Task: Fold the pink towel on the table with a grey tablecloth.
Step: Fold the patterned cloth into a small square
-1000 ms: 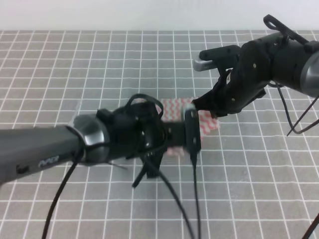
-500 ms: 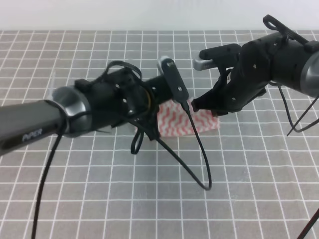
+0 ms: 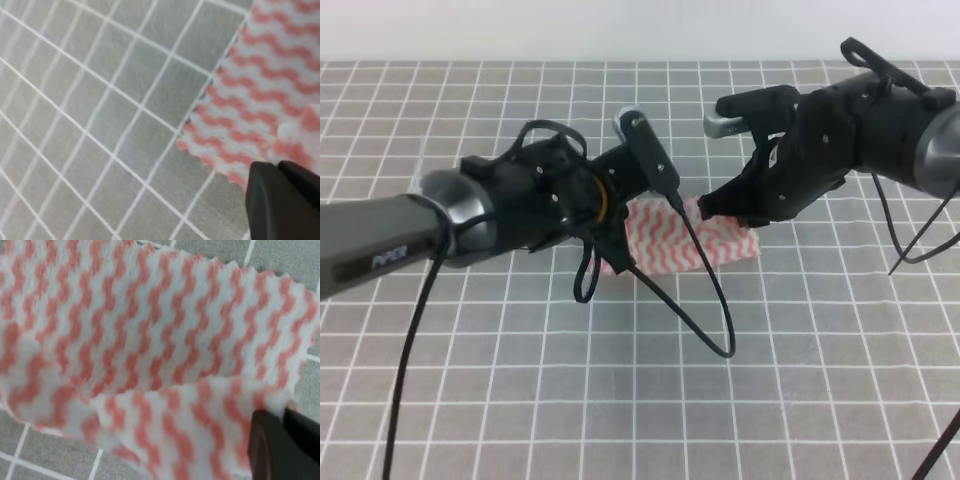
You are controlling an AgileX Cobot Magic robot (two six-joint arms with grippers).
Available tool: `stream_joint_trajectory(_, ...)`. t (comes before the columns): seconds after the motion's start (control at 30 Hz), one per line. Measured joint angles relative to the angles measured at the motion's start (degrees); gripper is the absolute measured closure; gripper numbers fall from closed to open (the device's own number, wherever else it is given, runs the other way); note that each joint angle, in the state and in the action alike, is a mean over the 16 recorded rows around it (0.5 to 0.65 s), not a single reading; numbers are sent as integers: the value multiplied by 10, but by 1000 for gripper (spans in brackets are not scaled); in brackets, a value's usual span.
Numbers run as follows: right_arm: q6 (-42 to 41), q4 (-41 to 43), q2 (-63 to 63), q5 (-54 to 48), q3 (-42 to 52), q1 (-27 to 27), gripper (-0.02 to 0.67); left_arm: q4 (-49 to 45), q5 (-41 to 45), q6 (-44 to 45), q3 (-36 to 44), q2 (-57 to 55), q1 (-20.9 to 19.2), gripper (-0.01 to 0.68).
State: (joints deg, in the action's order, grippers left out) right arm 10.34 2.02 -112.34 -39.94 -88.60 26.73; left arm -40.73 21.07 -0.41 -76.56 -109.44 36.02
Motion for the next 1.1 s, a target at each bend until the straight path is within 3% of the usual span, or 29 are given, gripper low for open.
stream_joint_trajectory(1.1,4,-3,-38,79,0,-22,650,-14,-75,-32,-33,-64,-43,673)
